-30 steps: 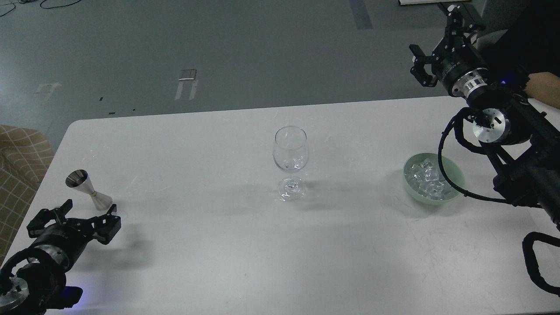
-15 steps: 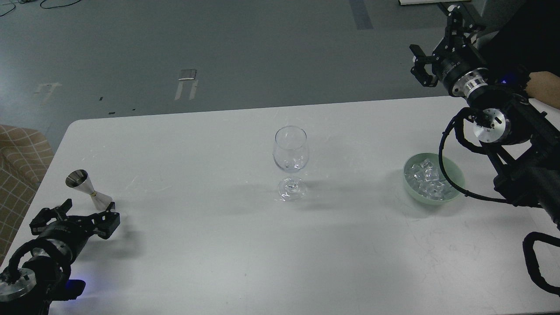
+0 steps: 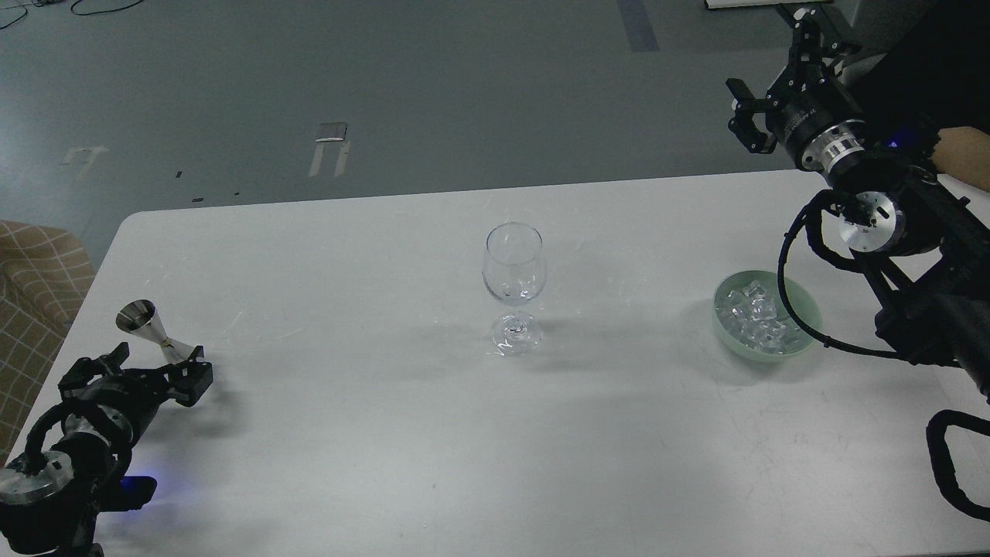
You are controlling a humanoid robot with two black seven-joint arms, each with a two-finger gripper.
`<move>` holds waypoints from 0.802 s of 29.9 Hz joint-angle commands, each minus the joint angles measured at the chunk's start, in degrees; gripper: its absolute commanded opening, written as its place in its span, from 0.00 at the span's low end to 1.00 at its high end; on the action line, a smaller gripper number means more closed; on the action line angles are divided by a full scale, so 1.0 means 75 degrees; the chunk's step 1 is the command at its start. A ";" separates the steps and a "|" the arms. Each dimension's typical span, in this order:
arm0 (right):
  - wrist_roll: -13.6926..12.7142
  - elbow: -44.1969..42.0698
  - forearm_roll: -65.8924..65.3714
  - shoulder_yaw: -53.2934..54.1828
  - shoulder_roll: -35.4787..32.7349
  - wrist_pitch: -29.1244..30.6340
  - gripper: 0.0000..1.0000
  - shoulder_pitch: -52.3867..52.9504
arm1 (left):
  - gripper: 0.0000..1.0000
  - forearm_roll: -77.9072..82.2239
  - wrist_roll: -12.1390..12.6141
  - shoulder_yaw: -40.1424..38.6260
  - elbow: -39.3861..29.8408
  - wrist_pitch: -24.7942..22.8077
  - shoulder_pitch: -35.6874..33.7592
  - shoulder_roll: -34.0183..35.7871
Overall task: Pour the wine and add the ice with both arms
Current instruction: 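Close the left gripper around the silver jigger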
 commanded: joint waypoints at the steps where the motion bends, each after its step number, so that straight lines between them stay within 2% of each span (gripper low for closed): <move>1: 0.0001 0.0000 -0.0092 0.0000 0.0000 0.0001 1.00 0.0001 | 0.98 -0.0002 -0.0010 0.0000 0.0168 -0.0137 -0.0136 0.0027; 6: 0.0012 0.0011 -0.0245 0.0012 0.0011 0.0001 1.00 0.0001 | 0.95 0.0010 -0.0021 0.0000 0.0179 -0.0148 -0.0184 0.0039; 10: 0.0013 0.0011 -0.0245 0.0012 0.0011 0.0001 1.00 0.0001 | 0.81 0.0150 -0.0161 0.0000 0.0179 -0.0160 -0.0196 0.0015; 13: 0.0013 0.0011 -0.0245 0.0012 0.0000 0.0001 1.00 0.0001 | 0.74 0.0268 -0.0302 0.0070 0.0179 -0.0160 -0.0207 0.0015; 24: 0.0013 0.0011 -0.0245 0.0024 -0.0012 0.0001 1.00 0.0012 | 0.69 0.0279 -0.0314 0.0152 0.0179 -0.0160 -0.0207 0.0015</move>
